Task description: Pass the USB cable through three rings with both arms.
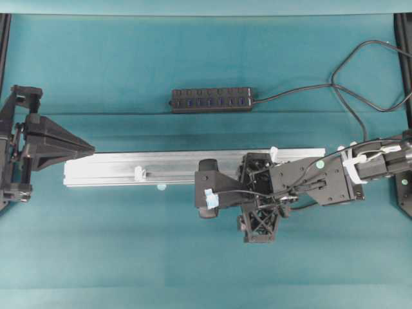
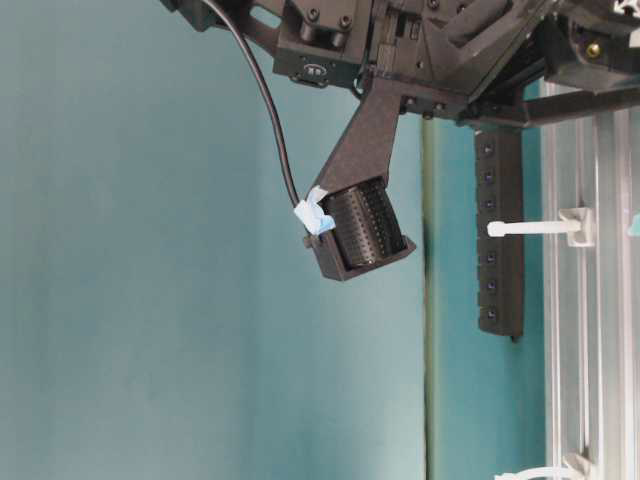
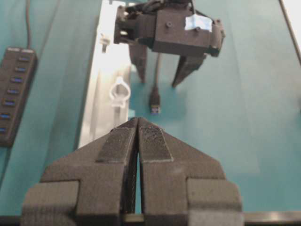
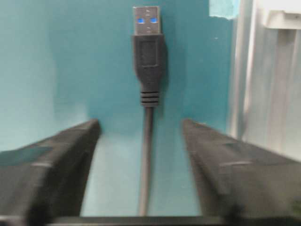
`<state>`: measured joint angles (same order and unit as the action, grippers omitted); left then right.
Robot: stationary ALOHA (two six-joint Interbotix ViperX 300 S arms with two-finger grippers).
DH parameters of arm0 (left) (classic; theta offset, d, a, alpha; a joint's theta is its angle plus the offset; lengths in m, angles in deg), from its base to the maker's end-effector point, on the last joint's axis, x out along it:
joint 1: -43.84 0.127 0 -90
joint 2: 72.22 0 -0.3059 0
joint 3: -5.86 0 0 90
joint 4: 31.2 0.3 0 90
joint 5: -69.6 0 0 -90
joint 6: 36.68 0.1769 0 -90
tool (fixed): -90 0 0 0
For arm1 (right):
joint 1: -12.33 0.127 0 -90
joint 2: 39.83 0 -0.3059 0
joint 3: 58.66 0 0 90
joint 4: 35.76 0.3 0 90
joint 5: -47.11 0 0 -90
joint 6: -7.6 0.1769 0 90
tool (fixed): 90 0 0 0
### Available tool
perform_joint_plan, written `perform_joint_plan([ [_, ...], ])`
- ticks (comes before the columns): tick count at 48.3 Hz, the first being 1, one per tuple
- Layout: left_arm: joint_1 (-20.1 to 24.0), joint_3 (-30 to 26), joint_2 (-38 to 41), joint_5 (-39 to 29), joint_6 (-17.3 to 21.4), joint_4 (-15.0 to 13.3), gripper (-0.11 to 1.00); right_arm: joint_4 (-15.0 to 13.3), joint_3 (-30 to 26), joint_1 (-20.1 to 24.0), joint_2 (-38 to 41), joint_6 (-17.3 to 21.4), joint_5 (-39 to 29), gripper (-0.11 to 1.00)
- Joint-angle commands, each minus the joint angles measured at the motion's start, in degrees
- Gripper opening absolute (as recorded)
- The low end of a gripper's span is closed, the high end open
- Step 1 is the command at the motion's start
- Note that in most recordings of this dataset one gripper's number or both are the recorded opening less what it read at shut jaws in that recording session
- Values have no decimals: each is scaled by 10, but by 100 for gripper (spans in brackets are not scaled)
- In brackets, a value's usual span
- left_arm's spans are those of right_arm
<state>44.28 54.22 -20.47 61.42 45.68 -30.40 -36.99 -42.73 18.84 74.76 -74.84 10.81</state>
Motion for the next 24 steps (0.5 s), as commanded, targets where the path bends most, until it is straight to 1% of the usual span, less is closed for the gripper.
perform_joint_plan([
  [1,1,-8,1,4,0,2,2,-2,-1,-4,3,4,-4,19],
  [4,2,-7,1,4,0,2,2,-2,-1,-4,2,5,-10,11],
  [12,1,-8,0,7,-3,1,2,-2,-1,-5,3,5,-15,-4],
  [17,1,-8,-1,8,-4,2,2,-2,-1,-7,3,4,-16,-6],
  [24,2,-8,-1,11,-4,2,2,1,-1,-7,3,4,-16,-7],
])
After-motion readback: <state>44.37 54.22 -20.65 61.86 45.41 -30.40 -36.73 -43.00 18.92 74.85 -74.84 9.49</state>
